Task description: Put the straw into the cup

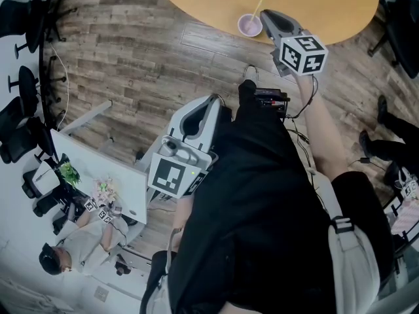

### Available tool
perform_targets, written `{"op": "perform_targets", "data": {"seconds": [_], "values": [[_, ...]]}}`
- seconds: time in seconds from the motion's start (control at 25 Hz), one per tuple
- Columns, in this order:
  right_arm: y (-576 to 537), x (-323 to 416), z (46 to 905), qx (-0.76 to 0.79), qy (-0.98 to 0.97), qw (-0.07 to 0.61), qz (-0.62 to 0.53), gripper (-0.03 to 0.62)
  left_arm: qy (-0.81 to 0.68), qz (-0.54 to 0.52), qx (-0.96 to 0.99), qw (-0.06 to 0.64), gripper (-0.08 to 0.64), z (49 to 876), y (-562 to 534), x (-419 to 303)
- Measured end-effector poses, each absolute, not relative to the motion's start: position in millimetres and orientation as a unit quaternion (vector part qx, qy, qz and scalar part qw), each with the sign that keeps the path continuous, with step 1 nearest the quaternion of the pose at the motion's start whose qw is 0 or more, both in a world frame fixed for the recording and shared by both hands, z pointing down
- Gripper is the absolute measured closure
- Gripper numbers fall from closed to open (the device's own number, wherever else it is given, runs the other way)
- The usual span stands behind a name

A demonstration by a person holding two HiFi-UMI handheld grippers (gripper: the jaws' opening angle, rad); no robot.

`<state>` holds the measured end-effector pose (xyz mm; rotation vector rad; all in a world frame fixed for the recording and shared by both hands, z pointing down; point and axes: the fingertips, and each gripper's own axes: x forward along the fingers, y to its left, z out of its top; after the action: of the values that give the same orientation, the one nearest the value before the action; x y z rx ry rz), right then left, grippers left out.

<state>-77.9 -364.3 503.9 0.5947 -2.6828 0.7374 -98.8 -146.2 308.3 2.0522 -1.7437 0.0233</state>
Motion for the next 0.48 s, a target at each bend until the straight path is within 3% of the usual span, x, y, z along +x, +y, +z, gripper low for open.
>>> {"op": "perform_targets", "data": {"seconds": [0.48], "values": [[-333, -71, 458, 0.209, -0.948, 0.125, 0.204, 0.561, -0.628, 0.006, 0.750, 0.208, 0.549, 301, -114, -110]]}}
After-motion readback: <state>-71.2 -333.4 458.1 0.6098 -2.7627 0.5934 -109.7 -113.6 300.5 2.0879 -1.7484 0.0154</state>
